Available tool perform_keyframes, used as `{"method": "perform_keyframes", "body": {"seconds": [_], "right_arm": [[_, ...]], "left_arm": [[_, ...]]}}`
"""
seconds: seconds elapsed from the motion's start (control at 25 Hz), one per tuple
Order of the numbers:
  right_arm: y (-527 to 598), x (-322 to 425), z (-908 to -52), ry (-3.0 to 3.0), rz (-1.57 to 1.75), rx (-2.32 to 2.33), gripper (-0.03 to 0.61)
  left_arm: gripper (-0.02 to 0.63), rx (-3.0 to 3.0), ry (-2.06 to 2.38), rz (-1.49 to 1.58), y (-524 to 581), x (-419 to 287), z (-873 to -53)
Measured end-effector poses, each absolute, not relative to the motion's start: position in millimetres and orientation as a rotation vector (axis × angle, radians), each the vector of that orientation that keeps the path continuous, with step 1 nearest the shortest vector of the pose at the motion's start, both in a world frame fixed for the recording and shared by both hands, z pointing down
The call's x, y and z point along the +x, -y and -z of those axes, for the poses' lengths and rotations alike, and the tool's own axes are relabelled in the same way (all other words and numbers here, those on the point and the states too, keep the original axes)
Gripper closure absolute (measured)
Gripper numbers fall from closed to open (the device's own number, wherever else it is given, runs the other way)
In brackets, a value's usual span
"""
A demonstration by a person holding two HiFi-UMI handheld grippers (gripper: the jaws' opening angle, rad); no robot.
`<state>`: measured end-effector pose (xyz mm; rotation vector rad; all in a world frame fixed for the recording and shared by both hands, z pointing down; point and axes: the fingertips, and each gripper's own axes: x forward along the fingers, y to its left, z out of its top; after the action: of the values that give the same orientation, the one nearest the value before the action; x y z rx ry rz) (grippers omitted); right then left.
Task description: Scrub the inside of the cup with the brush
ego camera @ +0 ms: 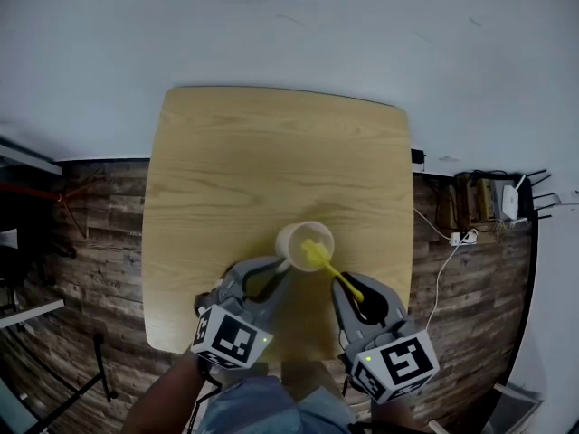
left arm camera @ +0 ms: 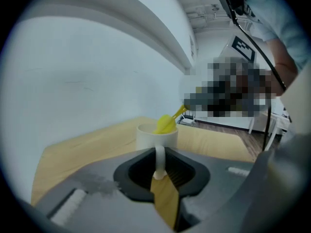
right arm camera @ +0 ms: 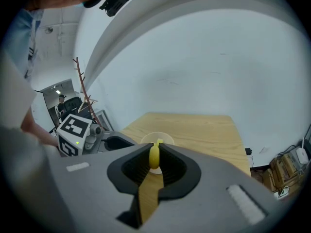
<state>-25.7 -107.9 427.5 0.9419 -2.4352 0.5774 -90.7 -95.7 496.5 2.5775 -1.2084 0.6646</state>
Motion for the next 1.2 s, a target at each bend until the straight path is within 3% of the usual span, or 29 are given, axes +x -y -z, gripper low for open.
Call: {"method": "perform_keyframes", "body": {"seconds": [0.48, 1.2], "right_arm": [[116, -19, -434, 2.479, -0.536, 0.676, 0.538], [126, 11, -475, 2.291, -0.592, 0.655, 0.539]], "left_arm": [[0.538, 2.789, 0.842, -1.203, 104, -68, -483], [0.538, 2.794, 0.854, -1.26, 103, -43, -478]]}}
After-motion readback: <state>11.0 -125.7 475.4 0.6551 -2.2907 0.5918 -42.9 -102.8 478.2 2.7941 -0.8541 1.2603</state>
